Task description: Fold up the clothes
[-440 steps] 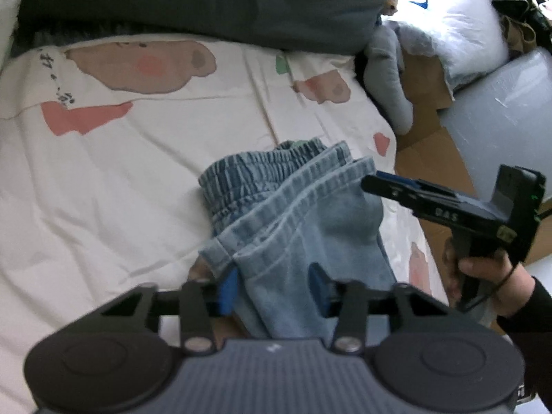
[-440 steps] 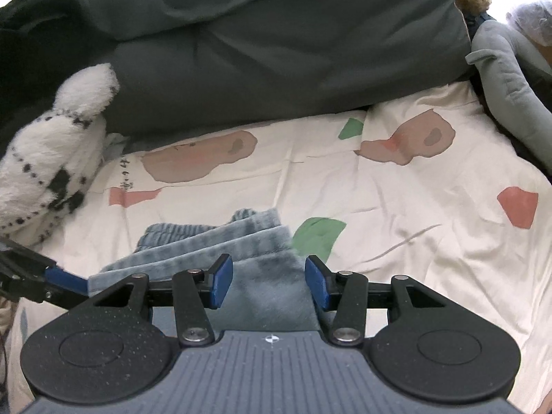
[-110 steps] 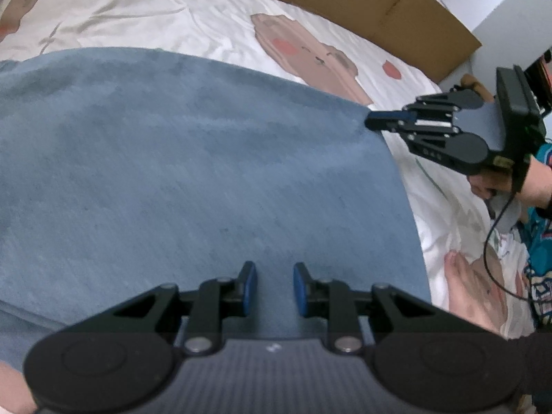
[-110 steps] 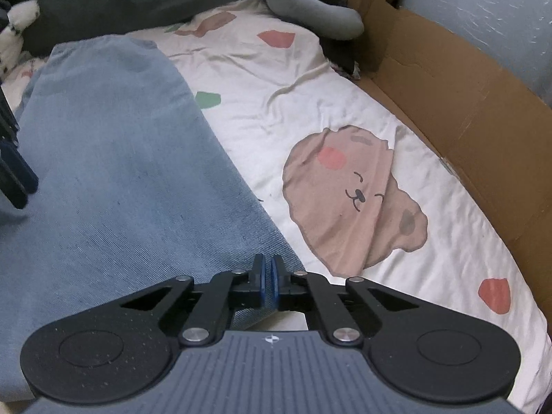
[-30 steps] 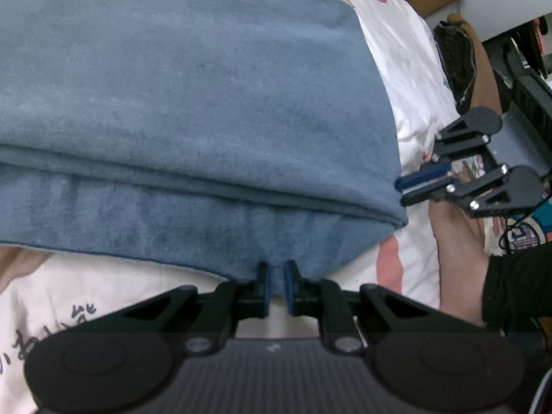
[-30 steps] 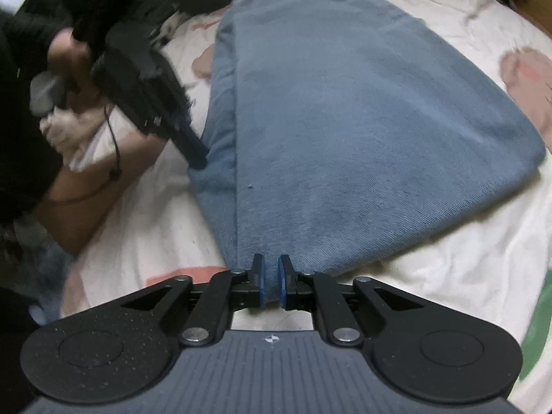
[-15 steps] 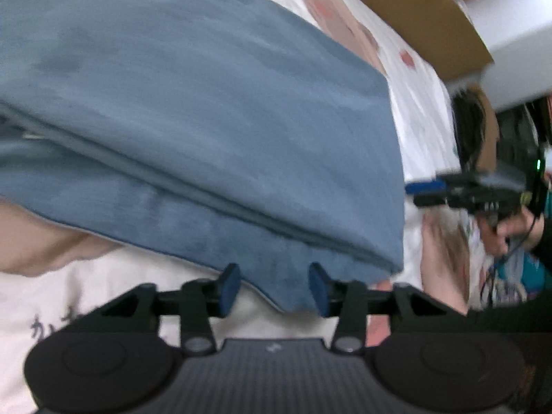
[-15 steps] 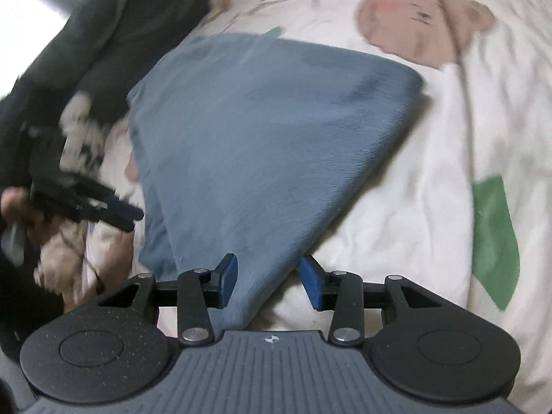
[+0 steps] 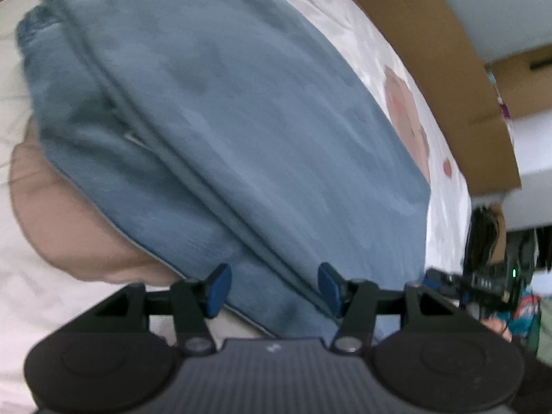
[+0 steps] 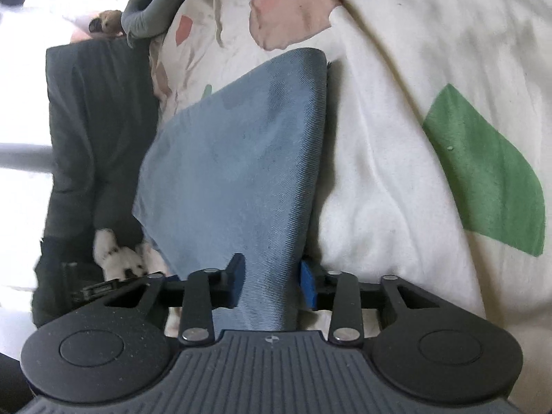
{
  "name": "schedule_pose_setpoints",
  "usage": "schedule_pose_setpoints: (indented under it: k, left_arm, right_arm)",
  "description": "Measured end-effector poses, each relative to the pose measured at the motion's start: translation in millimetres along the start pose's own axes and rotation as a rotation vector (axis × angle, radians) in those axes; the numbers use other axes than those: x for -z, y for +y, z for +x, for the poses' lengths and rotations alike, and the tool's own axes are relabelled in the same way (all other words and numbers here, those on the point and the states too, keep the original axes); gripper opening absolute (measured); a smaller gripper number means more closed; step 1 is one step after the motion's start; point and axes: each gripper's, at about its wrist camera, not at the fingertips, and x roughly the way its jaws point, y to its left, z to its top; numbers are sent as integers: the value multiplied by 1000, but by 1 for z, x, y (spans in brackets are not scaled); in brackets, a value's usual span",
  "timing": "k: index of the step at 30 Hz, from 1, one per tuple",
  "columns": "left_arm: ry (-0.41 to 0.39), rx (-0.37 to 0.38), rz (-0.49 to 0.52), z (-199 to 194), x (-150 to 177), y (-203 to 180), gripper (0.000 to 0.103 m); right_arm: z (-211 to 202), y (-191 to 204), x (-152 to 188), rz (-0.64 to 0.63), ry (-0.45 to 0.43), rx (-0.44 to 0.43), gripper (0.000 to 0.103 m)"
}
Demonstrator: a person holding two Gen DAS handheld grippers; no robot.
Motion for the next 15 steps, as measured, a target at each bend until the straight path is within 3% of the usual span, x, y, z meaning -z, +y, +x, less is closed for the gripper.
schedule_pose_setpoints:
  k: [5,13,14,15]
  left_arm:
    - [-61,-5,-89,-7,-7,15,59]
    - [-183,-86,-186,-21,-13,40,47]
    - [-191,-95,-192,-22,-14,41,43]
    - [-197,-105,-194,-23,-14,42,40]
  right_arm:
    - [5,1,-1,11,-6,-2,33]
    - [22,1,-8,15,-43,-1,33]
    - [23,1,-9,16,-47,-3,30]
    - [24,1,-9,16,-52,-6,20]
